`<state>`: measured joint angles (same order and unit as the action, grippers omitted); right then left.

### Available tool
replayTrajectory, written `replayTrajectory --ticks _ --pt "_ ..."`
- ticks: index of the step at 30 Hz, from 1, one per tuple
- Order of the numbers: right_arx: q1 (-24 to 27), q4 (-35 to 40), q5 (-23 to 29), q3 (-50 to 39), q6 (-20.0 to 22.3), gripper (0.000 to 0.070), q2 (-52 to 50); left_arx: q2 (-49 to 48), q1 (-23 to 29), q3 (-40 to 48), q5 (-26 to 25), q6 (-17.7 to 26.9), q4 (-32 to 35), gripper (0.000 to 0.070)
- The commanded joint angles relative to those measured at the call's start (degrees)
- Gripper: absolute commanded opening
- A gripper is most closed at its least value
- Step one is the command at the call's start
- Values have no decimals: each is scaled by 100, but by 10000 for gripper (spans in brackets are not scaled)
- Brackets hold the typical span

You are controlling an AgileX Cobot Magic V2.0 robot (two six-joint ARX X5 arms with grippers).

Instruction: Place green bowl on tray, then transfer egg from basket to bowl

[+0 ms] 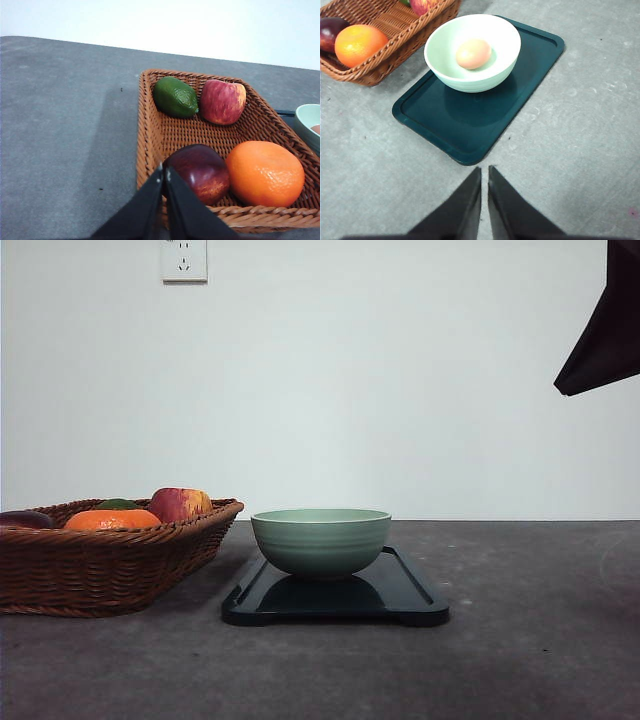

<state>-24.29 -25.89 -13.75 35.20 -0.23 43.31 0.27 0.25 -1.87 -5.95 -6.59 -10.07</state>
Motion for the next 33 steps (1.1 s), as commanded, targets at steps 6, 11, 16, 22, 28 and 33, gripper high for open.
replayTrajectory --ticks 6,11,16,22,28,33 --pt "-26 58 -13 11 26 16 33 -2 11 109 -3 101 -42 0" --pt "-20 276 119 11 236 15 13 -2 11 109 -3 101 -42 0" --pt "311 382 570 -167 648 16 -345 -2 11 109 -3 101 -42 0" --pt "1331 737 579 -933 671 15 -1399 -2 11 109 -3 101 -43 0" --pt "2093 1798 503 -2250 530 15 -2700 -2 11 109 -3 101 -44 0" --pt "2315 2243 493 -3158 291 15 -3738 -2 11 109 -3 101 -44 0"
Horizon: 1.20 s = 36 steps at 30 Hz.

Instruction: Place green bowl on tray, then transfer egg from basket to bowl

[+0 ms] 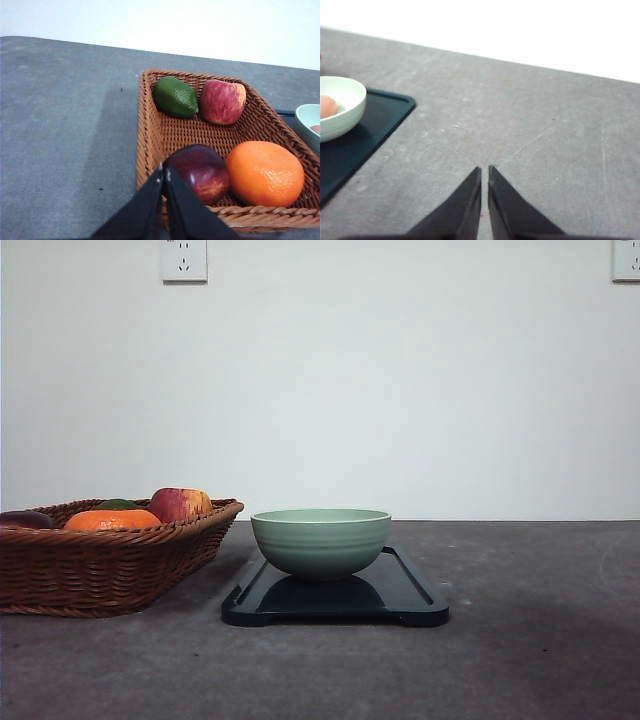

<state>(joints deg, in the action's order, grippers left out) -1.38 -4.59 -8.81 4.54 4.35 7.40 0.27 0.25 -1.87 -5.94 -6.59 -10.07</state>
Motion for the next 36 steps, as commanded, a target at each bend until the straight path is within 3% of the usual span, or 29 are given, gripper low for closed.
replayTrajectory --ticks 1,5,36 --pt "60 141 -1 -222 -228 15 -329 -2 11 109 -4 101 -44 0" --pt "136 -184 73 -385 -313 15 -725 -2 11 107 -4 101 -40 0" --pt "141 -127 137 -383 -392 15 -719 -2 11 107 -4 101 -48 0"
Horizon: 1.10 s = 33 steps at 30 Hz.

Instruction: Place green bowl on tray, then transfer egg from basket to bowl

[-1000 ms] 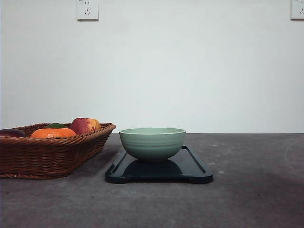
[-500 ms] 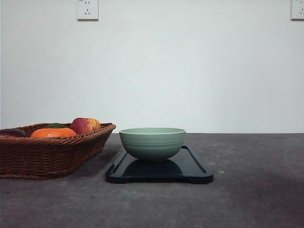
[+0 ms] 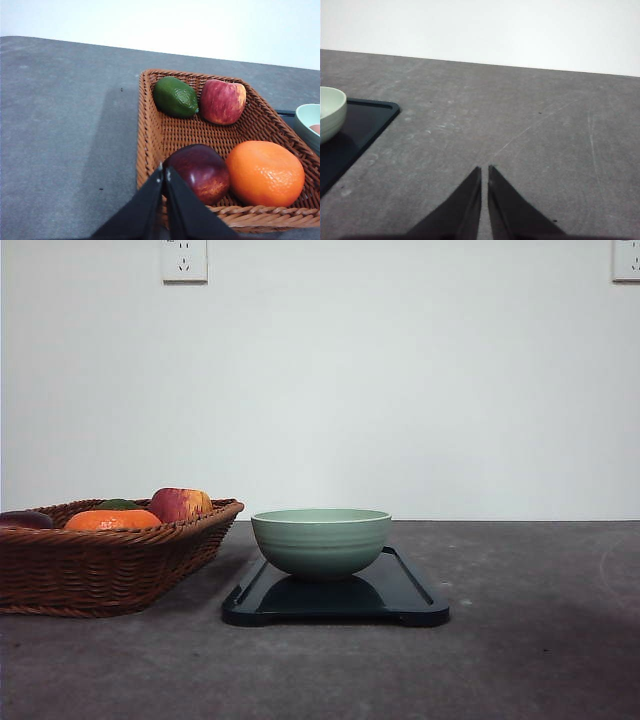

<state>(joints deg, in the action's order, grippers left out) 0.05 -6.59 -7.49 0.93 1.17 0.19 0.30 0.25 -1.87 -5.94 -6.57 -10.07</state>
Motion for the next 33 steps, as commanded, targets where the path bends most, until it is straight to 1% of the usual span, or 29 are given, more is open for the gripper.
replayTrajectory --ticks 1,33 --pt "-2 72 4 -22 -75 15 2 -4 11 107 -3 98 -48 0" --pt "-2 72 4 -22 -75 15 2 -4 11 107 -3 98 -48 0"
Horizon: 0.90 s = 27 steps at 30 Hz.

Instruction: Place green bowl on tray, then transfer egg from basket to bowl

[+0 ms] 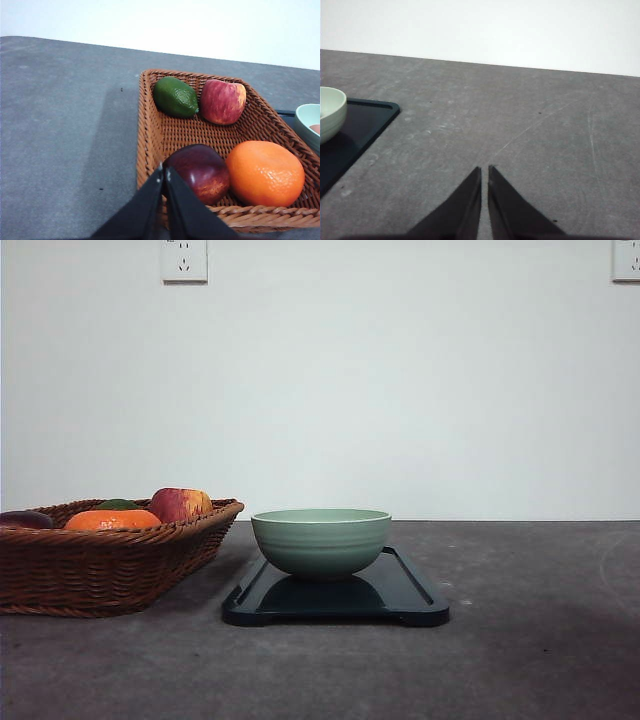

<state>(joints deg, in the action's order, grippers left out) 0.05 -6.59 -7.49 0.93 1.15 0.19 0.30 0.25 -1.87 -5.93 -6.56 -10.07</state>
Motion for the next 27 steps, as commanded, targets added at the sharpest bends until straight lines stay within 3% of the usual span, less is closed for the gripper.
replayTrajectory --ticks 1,27 --pt "-2 72 4 -22 -74 15 2 -4 11 107 -4 97 -48 0" --pt "-2 72 4 -22 -73 15 2 -4 11 107 -4 97 -48 0"
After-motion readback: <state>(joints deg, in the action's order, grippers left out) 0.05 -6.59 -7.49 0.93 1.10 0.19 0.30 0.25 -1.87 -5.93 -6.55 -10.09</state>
